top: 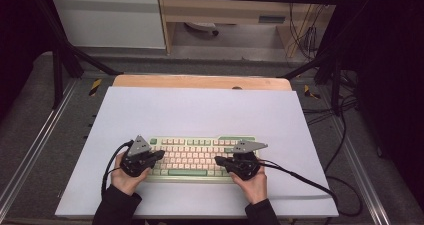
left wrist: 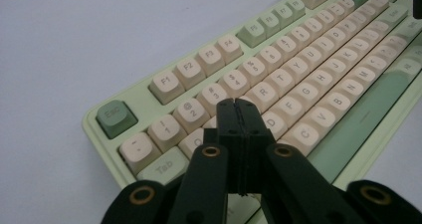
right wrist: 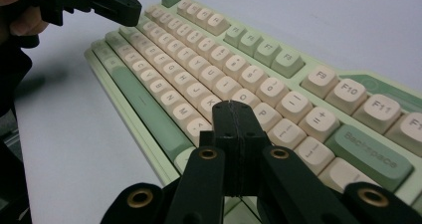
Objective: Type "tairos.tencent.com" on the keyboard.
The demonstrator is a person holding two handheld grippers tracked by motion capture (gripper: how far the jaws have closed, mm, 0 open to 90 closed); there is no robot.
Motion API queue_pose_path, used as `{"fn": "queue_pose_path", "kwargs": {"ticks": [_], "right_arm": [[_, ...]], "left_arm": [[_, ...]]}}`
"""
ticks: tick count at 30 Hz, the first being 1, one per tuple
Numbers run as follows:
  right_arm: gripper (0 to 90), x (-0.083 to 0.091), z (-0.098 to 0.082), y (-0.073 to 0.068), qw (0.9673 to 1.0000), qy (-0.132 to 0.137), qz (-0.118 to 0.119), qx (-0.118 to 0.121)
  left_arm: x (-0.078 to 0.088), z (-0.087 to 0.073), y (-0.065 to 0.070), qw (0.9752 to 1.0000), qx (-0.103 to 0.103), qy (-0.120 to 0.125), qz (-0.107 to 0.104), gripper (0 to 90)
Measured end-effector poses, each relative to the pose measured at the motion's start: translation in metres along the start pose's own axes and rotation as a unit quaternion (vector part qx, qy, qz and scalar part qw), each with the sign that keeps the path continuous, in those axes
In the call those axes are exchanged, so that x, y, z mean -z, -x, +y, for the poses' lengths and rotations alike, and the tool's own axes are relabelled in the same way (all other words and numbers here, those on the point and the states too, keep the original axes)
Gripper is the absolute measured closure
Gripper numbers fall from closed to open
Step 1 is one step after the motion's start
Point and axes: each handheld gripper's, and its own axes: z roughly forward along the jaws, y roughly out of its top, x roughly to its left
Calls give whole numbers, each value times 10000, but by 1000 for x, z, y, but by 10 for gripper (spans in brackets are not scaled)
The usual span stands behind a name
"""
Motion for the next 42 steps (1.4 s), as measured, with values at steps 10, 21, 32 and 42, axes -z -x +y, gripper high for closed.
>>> {"fn": "queue_pose_path", "kwargs": {"ticks": [10, 21, 32, 42], "right_arm": [[900, -15, 7, -11, 9999, -21, 123, 43], [900, -34, 15, -25, 9995, -111, 236, 151], [900, -51, 13, -30, 9991, -249, 297, 141], [900, -60, 13, -33, 9986, -368, 312, 214]], "left_arm": [[12, -9, -10, 9998, 183, 77, 41, 899], [18, -11, -16, 9995, 270, 142, 79, 899], [15, -12, -16, 9995, 286, 116, 66, 899], [15, -12, -16, 9995, 286, 120, 65, 899]]}}
